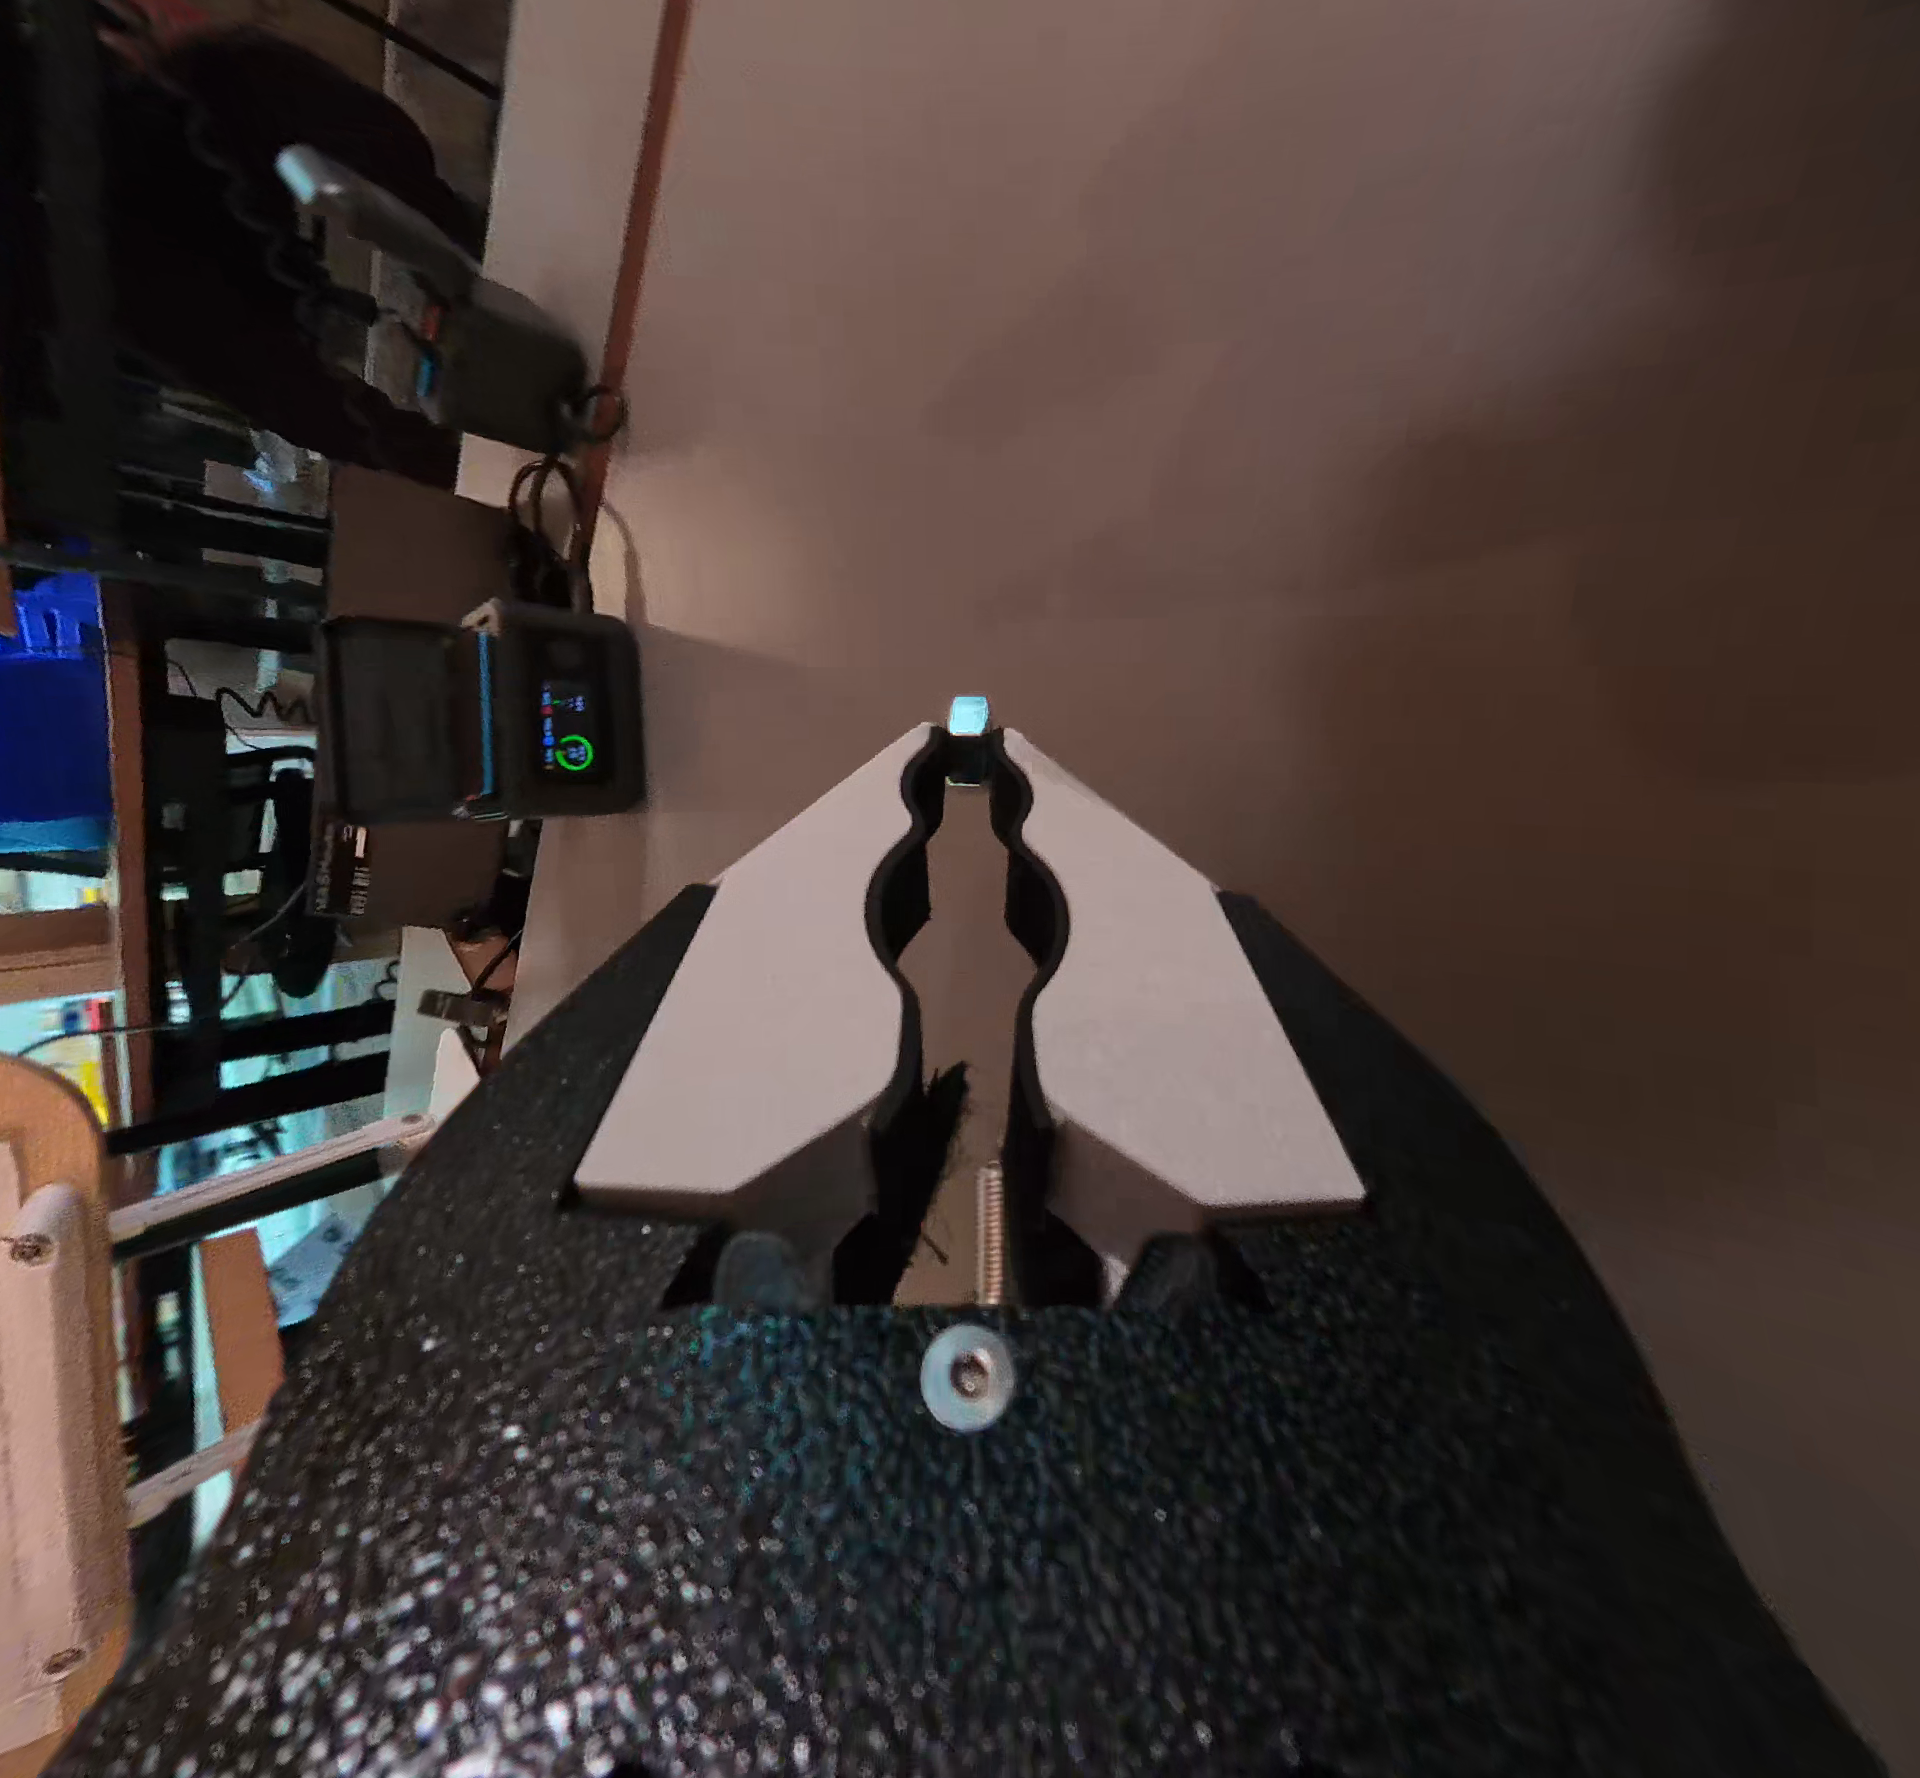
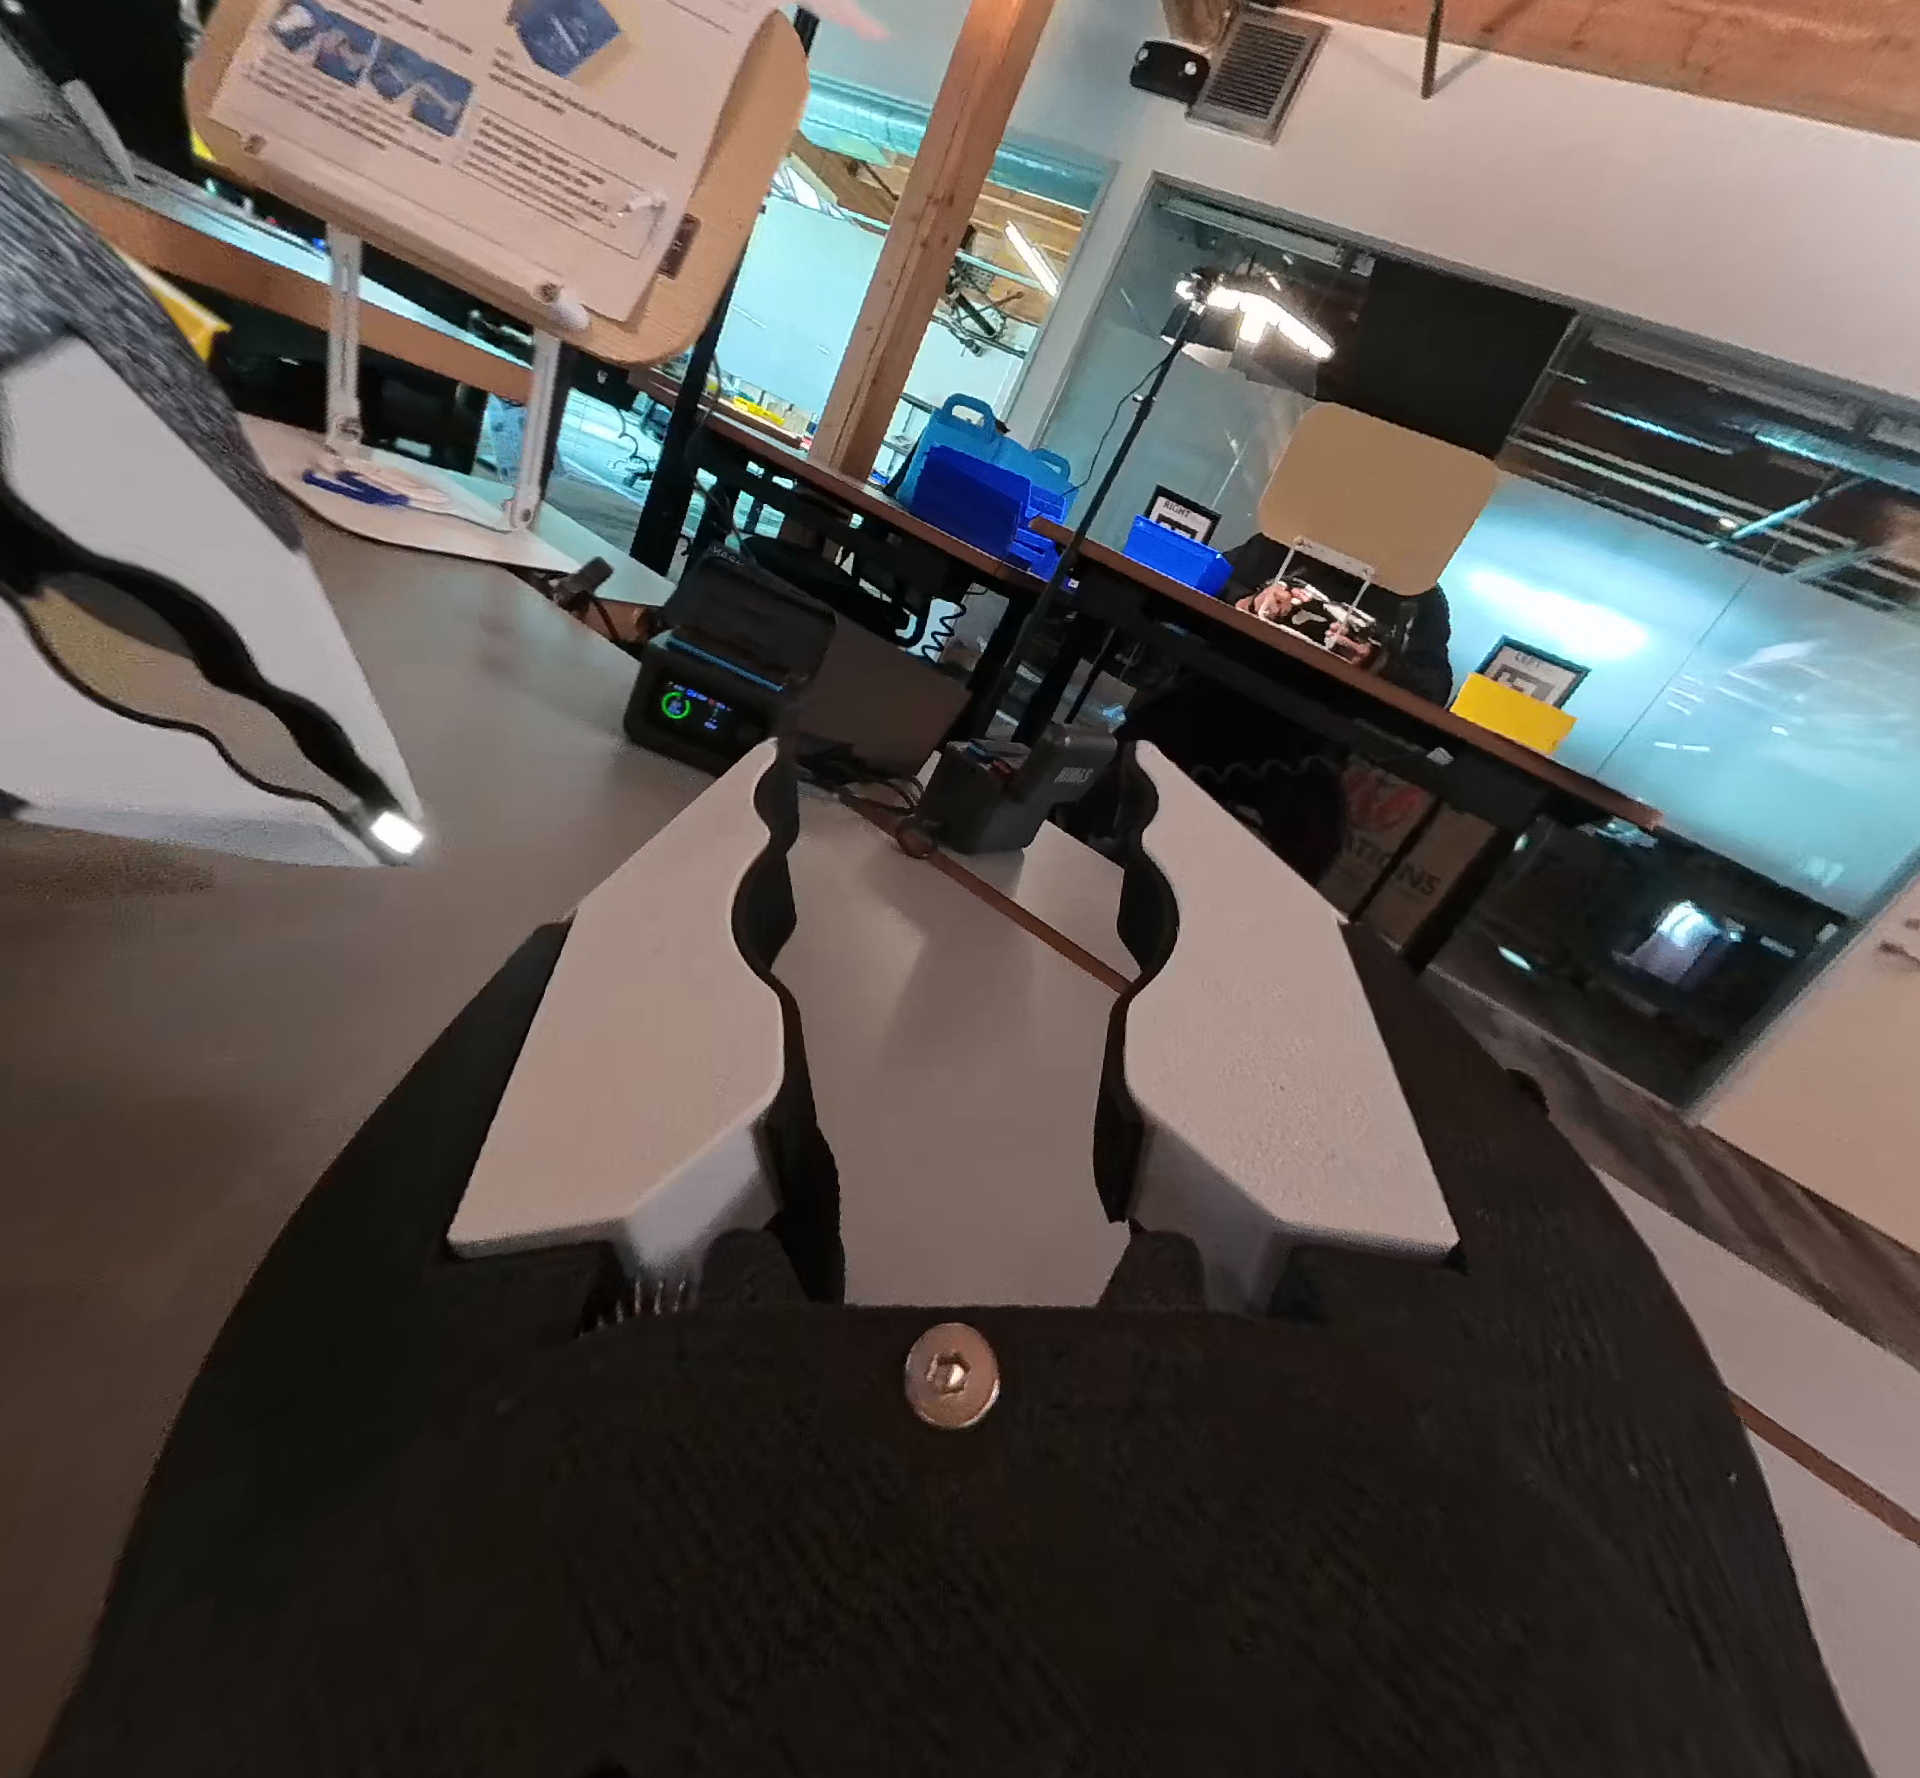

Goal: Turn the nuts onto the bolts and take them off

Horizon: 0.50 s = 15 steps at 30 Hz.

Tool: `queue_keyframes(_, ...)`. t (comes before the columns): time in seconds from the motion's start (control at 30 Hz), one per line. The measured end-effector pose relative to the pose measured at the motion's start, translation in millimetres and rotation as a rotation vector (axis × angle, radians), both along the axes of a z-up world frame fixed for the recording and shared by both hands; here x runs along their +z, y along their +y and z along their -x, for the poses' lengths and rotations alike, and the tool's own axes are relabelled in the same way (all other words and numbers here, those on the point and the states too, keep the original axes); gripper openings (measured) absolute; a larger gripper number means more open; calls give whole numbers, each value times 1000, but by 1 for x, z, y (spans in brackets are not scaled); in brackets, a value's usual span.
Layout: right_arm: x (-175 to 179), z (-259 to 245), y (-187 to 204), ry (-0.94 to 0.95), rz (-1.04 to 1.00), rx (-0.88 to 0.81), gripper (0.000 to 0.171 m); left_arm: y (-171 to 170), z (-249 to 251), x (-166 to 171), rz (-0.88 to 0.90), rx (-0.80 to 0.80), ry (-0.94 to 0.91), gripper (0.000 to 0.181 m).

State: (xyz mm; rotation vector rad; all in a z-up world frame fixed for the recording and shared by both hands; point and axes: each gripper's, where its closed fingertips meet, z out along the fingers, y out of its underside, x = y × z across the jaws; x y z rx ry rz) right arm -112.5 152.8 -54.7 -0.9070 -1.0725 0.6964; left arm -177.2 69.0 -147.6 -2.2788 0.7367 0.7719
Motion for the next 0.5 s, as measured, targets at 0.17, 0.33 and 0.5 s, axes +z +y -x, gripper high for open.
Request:
queue_keyframes(0.17, 1, -18, -12, 1, -35, 3, 60, -2, -14, -22, 51, -38, 31, 6)
queue_keyframes(0.33, -1, -22, -15, -11, -37, 4, 61, -18, -24, -12, 17, -16, -124, 48)
queue_keyframes(0.5, 4, -30, -17, 18, -16, 13, 61, -68, 4, 13, -66, 70, -324, 59)
